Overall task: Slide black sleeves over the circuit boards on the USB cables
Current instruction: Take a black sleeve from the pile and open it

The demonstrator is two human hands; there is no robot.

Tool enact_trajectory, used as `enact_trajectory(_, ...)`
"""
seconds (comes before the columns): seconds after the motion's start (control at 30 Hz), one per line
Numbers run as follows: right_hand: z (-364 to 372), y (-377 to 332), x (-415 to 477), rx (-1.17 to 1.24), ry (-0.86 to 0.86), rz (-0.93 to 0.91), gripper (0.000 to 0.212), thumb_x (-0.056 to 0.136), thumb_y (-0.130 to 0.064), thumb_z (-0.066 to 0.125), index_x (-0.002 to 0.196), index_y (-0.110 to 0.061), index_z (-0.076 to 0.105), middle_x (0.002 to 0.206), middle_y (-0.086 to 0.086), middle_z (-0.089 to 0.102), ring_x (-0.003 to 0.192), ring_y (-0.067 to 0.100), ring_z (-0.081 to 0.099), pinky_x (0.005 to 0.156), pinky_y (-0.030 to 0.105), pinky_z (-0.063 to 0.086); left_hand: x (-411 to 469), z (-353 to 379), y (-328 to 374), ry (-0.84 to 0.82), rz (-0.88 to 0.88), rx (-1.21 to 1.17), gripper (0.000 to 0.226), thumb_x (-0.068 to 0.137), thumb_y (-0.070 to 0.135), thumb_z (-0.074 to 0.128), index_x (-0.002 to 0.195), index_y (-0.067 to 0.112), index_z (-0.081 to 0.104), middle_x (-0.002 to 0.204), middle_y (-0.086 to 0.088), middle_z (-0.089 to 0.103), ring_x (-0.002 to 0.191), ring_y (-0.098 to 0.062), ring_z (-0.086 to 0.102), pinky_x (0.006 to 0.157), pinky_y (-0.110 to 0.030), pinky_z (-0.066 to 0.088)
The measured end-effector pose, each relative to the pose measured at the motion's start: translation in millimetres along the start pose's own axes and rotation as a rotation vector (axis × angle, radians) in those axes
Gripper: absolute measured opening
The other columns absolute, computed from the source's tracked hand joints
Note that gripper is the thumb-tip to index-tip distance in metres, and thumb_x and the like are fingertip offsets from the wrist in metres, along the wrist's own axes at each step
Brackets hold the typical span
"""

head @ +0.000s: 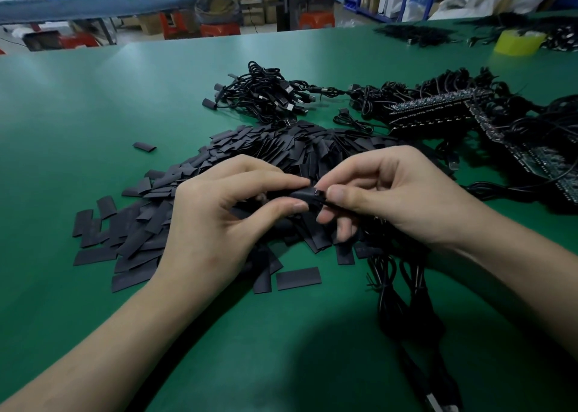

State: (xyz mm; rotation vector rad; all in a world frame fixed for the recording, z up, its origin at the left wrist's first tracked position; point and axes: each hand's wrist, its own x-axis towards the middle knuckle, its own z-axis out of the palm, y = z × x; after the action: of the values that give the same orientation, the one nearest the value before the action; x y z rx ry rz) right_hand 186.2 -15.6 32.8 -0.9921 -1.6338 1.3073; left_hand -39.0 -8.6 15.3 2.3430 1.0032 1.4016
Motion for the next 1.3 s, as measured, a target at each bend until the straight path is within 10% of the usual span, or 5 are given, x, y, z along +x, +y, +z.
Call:
enact_trajectory(0.8, 12, 13, 1, -0.099, 0.159, -0.161, 0.011, 0.091, -0.006, 0.073, 0.09, -0.015, 0.078, 0.073, 0.009, 0.076, 0.042, 0.016, 0.061, 0.049, 0.02, 0.05, -2, 7, 10, 0.124, -0.273, -0.11, 0.038, 0.072, 0.039, 0.083, 0.107, 0.025, 0.075, 0.083, 0.014, 0.076, 0.077, 0.0, 0.073, 0.077, -0.01, 0.051)
enact_trajectory(1.3, 14, 15, 0, -0.225, 0.198, -0.211, 0.003, 0.089, -0.016, 0.076, 0.087, -0.018, 0.077, 0.063, 0.0, 0.071, 0.045, 0.018, 0.066, 0.051, 0.025, 0.051, -1, 7, 8, 0.021, -0.375, -0.138, 0.059, 0.063, 0.058, 0.082, 0.115, 0.029, 0.076, 0.085, 0.01, 0.077, 0.083, -0.005, 0.074, 0.085, -0.026, 0.058)
